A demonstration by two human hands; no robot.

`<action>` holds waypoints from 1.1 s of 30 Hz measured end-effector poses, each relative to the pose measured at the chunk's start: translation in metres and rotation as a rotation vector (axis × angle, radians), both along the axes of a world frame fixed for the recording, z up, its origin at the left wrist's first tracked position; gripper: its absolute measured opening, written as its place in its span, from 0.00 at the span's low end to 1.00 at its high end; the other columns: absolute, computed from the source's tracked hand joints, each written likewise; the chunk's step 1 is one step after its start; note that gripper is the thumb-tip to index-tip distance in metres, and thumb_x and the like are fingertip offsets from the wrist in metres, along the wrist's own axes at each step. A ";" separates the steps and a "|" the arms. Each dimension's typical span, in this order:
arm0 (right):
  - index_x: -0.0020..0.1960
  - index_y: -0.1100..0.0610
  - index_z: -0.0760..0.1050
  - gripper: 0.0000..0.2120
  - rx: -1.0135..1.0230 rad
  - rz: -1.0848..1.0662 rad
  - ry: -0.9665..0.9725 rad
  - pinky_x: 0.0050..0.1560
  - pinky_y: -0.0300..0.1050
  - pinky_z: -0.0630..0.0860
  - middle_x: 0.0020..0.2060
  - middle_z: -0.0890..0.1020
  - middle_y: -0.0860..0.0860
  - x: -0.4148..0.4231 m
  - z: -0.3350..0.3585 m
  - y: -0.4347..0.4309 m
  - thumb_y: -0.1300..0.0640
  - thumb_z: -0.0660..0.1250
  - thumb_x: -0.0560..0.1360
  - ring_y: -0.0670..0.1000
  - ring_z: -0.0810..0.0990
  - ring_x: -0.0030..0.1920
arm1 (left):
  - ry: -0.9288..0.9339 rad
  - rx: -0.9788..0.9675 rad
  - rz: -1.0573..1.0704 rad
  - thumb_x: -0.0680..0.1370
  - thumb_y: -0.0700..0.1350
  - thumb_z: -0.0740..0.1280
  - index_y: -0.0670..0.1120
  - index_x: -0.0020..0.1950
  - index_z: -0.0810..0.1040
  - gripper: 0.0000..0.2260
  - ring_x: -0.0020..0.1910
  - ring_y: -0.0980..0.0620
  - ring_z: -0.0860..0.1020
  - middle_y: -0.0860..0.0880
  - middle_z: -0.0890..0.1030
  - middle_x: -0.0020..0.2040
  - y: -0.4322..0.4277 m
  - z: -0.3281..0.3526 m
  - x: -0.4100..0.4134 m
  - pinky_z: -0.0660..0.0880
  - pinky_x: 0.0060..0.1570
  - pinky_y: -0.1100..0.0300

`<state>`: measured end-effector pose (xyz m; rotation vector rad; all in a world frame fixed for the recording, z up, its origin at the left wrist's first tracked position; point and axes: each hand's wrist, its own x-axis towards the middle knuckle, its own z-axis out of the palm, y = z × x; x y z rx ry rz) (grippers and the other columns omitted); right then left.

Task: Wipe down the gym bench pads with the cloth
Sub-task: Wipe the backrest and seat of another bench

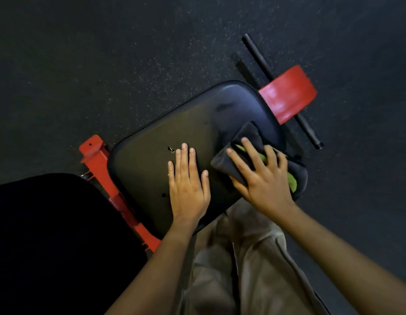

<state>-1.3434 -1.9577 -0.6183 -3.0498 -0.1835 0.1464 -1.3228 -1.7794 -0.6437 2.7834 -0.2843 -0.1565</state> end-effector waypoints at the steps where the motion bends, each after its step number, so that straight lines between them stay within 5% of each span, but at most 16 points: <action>1: 0.74 0.48 0.61 0.29 0.006 -0.010 0.006 0.55 0.62 0.71 0.72 0.62 0.55 0.003 0.000 -0.001 0.42 0.58 0.75 0.65 0.66 0.61 | 0.002 0.000 0.004 0.80 0.48 0.56 0.37 0.73 0.62 0.24 0.74 0.44 0.57 0.39 0.62 0.74 -0.001 0.000 0.000 0.50 0.73 0.50; 9: 0.78 0.50 0.52 0.31 0.041 -0.223 0.190 0.67 0.67 0.58 0.76 0.56 0.58 0.155 0.011 0.037 0.41 0.55 0.79 0.66 0.58 0.73 | 0.003 0.013 0.006 0.80 0.48 0.55 0.37 0.73 0.63 0.23 0.74 0.45 0.56 0.39 0.62 0.74 -0.003 0.003 0.001 0.48 0.73 0.52; 13: 0.75 0.50 0.63 0.29 0.031 -0.110 0.041 0.60 0.65 0.68 0.73 0.66 0.57 0.085 0.004 0.020 0.42 0.57 0.76 0.67 0.69 0.65 | 0.010 0.011 0.013 0.80 0.48 0.55 0.38 0.73 0.62 0.24 0.74 0.45 0.56 0.39 0.63 0.74 -0.003 0.002 0.002 0.48 0.73 0.52; 16: 0.74 0.49 0.61 0.29 0.038 -0.058 0.020 0.56 0.62 0.70 0.73 0.63 0.55 0.014 0.002 -0.001 0.42 0.57 0.75 0.65 0.67 0.62 | 0.020 0.004 0.014 0.80 0.48 0.55 0.39 0.73 0.62 0.24 0.74 0.45 0.56 0.39 0.62 0.74 -0.003 0.003 0.001 0.48 0.73 0.52; 21: 0.72 0.50 0.64 0.29 0.015 -0.128 0.034 0.51 0.63 0.72 0.69 0.68 0.58 0.071 -0.001 -0.001 0.41 0.56 0.74 0.66 0.67 0.60 | 0.015 0.014 0.017 0.80 0.48 0.55 0.38 0.73 0.63 0.24 0.74 0.45 0.57 0.39 0.63 0.74 -0.005 0.003 0.001 0.48 0.73 0.51; 26: 0.77 0.49 0.58 0.31 0.084 -0.264 0.153 0.59 0.62 0.65 0.74 0.62 0.56 0.151 0.007 0.013 0.39 0.58 0.77 0.66 0.65 0.67 | 0.011 0.040 0.017 0.80 0.48 0.55 0.37 0.72 0.65 0.23 0.74 0.44 0.58 0.39 0.64 0.73 -0.004 0.004 0.003 0.49 0.73 0.51; 33: 0.74 0.48 0.62 0.28 0.087 -0.342 0.032 0.53 0.61 0.69 0.73 0.63 0.56 0.038 0.004 -0.012 0.40 0.57 0.76 0.66 0.68 0.61 | 0.009 0.024 0.022 0.79 0.47 0.56 0.38 0.71 0.64 0.23 0.73 0.44 0.59 0.39 0.64 0.73 -0.004 0.004 0.003 0.49 0.73 0.51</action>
